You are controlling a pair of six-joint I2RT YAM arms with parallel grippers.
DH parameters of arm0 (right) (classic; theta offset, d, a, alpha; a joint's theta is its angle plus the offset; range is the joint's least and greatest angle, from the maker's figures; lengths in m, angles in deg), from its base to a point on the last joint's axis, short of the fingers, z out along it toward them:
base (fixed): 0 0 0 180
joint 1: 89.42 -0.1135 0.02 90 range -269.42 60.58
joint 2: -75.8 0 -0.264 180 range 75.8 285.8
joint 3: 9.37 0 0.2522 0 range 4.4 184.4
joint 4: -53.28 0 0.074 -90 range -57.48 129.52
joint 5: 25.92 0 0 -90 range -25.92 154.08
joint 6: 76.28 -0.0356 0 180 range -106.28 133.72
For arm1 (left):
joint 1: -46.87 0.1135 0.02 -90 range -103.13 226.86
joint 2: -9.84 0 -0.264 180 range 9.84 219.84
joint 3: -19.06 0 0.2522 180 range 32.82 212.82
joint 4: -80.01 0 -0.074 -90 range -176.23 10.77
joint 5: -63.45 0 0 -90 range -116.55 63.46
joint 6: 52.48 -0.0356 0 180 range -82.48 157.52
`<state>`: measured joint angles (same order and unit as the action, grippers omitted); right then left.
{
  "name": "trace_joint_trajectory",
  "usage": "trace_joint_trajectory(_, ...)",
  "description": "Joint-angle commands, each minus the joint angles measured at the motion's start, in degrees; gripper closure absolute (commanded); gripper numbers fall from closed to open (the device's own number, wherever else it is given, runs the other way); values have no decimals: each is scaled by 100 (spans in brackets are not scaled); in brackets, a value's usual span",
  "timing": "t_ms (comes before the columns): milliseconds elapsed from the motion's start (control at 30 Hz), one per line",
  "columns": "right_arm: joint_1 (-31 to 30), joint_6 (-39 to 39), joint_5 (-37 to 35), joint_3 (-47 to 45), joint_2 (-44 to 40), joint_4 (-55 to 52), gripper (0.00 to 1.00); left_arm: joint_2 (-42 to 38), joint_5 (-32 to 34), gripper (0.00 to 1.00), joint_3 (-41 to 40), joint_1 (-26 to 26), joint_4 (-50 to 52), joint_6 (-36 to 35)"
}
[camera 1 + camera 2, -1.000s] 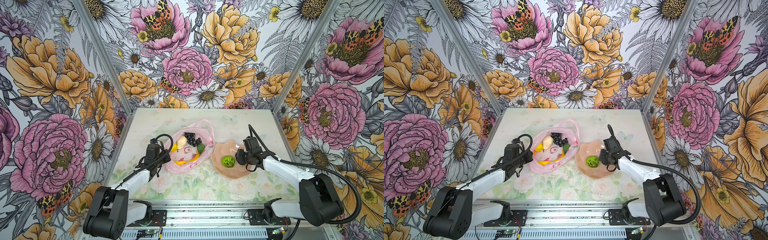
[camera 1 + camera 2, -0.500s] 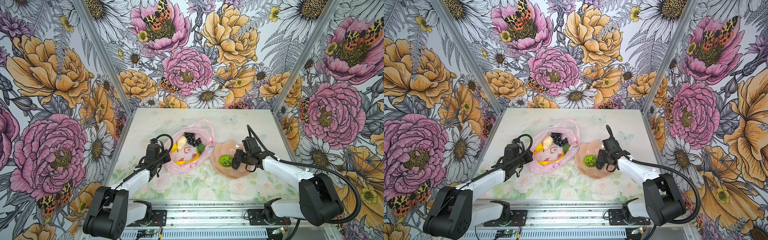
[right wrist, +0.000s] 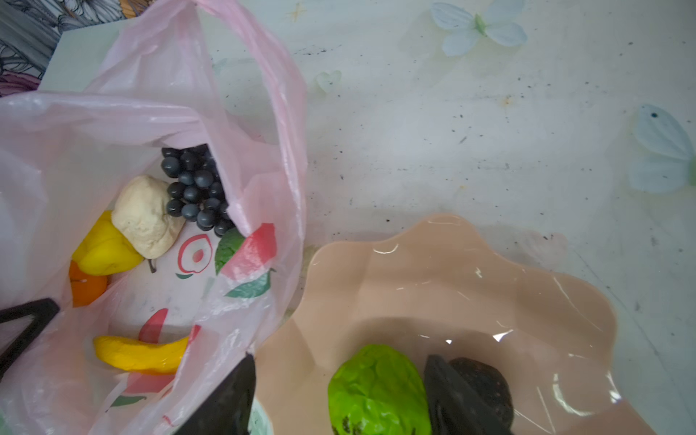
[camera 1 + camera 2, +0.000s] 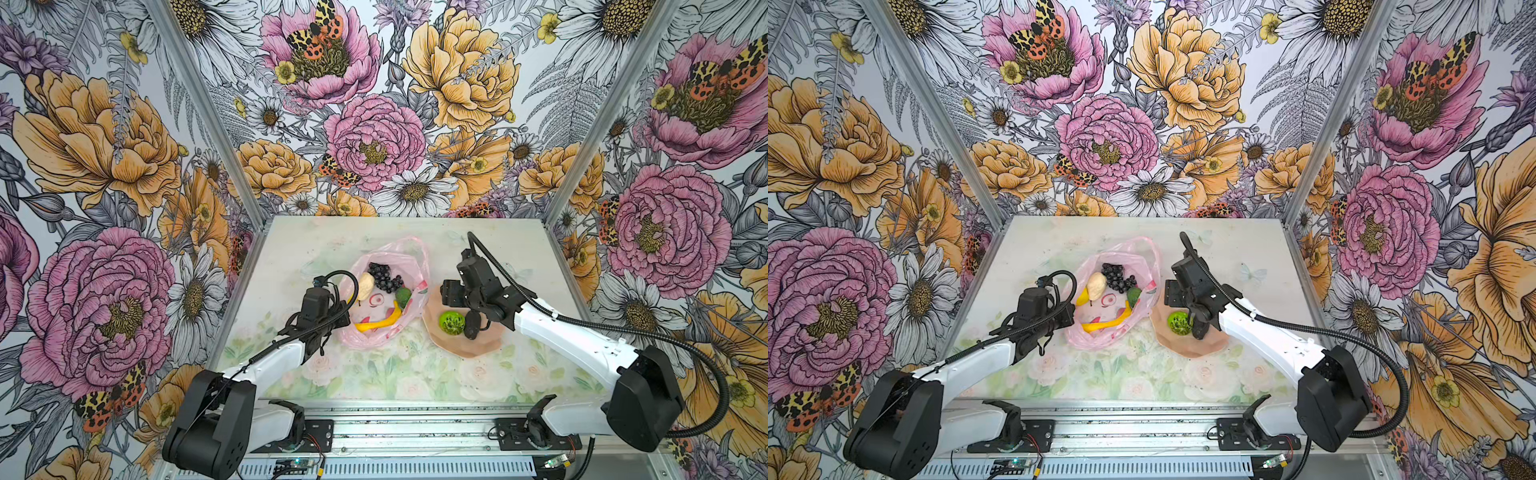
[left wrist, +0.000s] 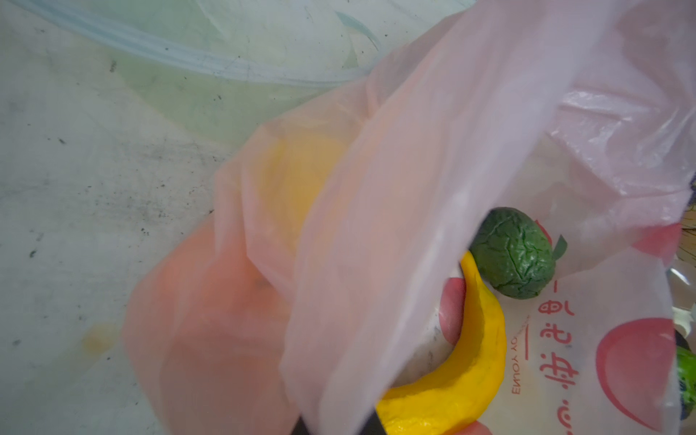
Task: Take fruits out of the plastic bag
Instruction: Place the fruit on the plate, then pick up the fruit from the plastic bag.
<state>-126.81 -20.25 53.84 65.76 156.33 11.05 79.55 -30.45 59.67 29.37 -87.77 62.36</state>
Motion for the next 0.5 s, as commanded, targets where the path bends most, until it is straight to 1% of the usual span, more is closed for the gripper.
trace_joint_trajectory(0,-502,17,-404,609,575,-32,25,-189,-3,100,129,-116,-106,-242)
trace_joint_trajectory(67,-720,9,-406,920,913,45,25,-244,-39,100,119,-181,-128,-267)
trace_joint_trajectory(200,-1070,-130,-193,1402,1582,452,25,-391,-16,100,48,-250,-142,-216)
trace_joint_trajectory(333,-1276,-241,-134,1945,2284,574,25,-446,-95,100,-30,-262,-212,-129)
trace_joint_trajectory(467,-1321,-350,-70,2296,2808,579,25,-441,-66,100,-18,-266,-156,-111)
